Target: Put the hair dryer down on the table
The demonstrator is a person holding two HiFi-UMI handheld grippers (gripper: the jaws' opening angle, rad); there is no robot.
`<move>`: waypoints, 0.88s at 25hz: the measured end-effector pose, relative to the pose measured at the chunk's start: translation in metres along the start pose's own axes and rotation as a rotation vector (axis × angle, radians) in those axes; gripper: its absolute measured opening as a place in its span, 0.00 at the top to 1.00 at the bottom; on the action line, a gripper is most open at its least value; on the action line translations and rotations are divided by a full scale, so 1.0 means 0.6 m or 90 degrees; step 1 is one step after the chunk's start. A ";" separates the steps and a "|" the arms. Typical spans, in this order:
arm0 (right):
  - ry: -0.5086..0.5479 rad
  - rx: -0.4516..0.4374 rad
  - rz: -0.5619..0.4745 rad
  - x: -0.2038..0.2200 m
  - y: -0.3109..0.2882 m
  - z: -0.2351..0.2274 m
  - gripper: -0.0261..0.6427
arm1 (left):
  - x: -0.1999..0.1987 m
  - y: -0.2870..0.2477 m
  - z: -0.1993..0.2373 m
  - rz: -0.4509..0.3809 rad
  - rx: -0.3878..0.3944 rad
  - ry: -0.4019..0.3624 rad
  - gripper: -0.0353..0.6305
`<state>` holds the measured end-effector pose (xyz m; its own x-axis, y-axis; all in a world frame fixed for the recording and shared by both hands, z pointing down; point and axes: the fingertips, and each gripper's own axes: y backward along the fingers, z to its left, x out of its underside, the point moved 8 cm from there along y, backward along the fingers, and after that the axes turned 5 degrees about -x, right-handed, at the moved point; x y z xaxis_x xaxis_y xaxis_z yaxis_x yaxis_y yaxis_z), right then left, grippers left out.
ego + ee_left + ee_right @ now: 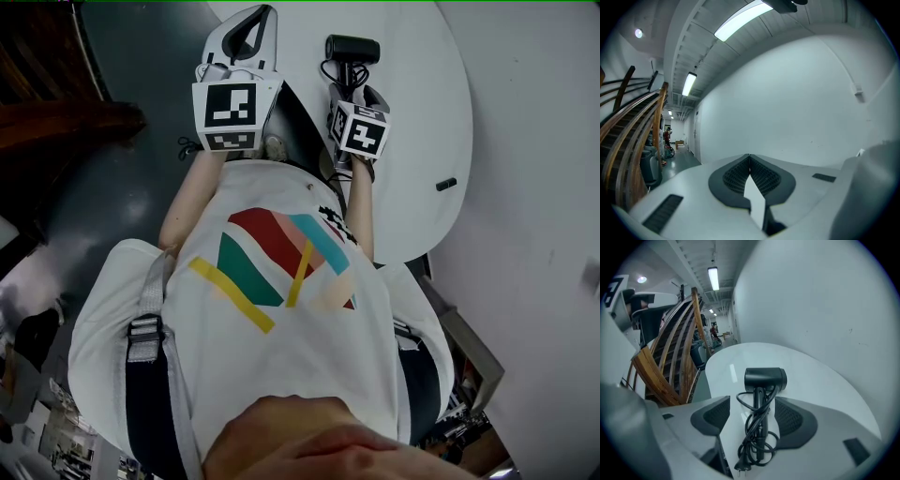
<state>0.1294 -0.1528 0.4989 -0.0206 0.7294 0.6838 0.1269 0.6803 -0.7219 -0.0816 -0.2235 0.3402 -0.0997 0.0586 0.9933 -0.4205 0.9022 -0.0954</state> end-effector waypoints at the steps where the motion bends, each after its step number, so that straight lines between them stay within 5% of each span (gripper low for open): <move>1: 0.003 0.003 -0.012 -0.011 0.006 0.000 0.51 | -0.001 0.001 0.000 -0.001 0.000 0.000 0.92; 22: 0.050 0.007 -0.291 -0.186 0.126 0.035 0.61 | -0.040 0.012 -0.001 -0.034 0.003 -0.002 0.92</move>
<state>0.1204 -0.1814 0.3660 0.0041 0.3469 0.9379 0.1112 0.9319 -0.3452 -0.0817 -0.2183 0.3159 -0.0794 0.0086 0.9968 -0.4292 0.9022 -0.0420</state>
